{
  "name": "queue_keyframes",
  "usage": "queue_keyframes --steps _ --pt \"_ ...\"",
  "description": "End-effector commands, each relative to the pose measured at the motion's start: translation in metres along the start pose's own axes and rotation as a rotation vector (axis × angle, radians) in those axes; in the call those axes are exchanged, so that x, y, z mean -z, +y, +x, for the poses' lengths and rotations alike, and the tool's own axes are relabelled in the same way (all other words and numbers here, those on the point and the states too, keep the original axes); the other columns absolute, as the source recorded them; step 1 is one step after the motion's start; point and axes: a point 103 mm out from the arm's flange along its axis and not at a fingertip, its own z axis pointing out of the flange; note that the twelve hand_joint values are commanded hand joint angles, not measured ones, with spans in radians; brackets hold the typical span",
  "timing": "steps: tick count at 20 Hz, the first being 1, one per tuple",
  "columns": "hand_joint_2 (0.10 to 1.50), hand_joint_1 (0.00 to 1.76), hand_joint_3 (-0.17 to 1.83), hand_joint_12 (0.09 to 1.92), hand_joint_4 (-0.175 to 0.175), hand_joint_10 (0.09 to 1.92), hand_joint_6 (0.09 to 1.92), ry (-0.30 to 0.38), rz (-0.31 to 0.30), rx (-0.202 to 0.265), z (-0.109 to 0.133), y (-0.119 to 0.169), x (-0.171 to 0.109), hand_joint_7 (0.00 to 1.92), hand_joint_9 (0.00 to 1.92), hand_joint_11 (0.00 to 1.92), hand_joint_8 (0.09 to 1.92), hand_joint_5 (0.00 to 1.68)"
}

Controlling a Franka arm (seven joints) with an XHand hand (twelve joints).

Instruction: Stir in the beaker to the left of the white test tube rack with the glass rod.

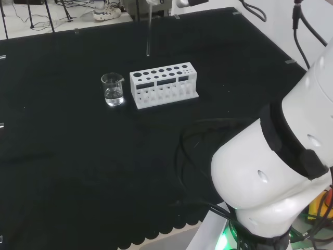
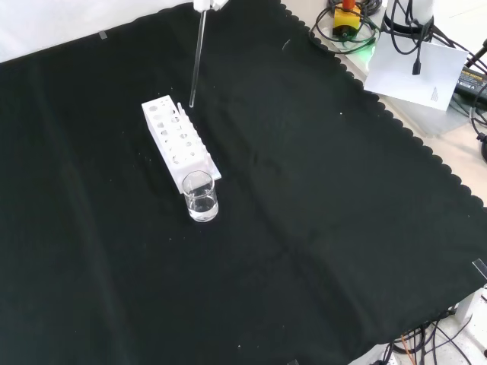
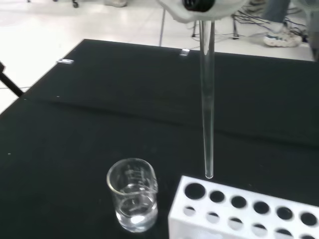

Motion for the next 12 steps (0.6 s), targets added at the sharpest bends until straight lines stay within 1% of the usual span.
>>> queue_keyframes --steps 1,3,5,8,10,12 --pt "1.03 1.33 -0.17 0.42 -0.175 0.48 0.09 0.013 -0.001 0.094 0.026 0.032 -0.005 1.37 1.73 1.70 0.62 1.48" --pt "1.03 1.33 -0.17 0.42 -0.175 0.47 0.09 0.012 0.003 0.117 0.031 0.037 -0.010 1.37 1.73 1.71 0.62 1.48" --pt "1.03 1.33 -0.17 0.42 -0.175 0.47 0.09 0.021 0.003 0.131 0.034 0.044 -0.015 1.37 1.73 1.71 0.62 1.48" --pt "1.03 1.33 -0.17 0.42 -0.175 0.47 0.09 0.014 0.015 0.160 0.049 0.053 -0.015 1.37 1.73 1.71 0.62 1.48" --pt "1.03 1.33 -0.17 0.42 -0.175 0.47 0.09 0.022 0.015 0.184 0.049 0.058 -0.022 1.37 1.73 1.71 0.62 1.48" --pt "1.03 1.33 -0.17 0.42 -0.175 0.47 0.09 0.028 0.013 0.199 0.050 0.061 -0.027 1.37 1.73 1.71 0.62 1.48"
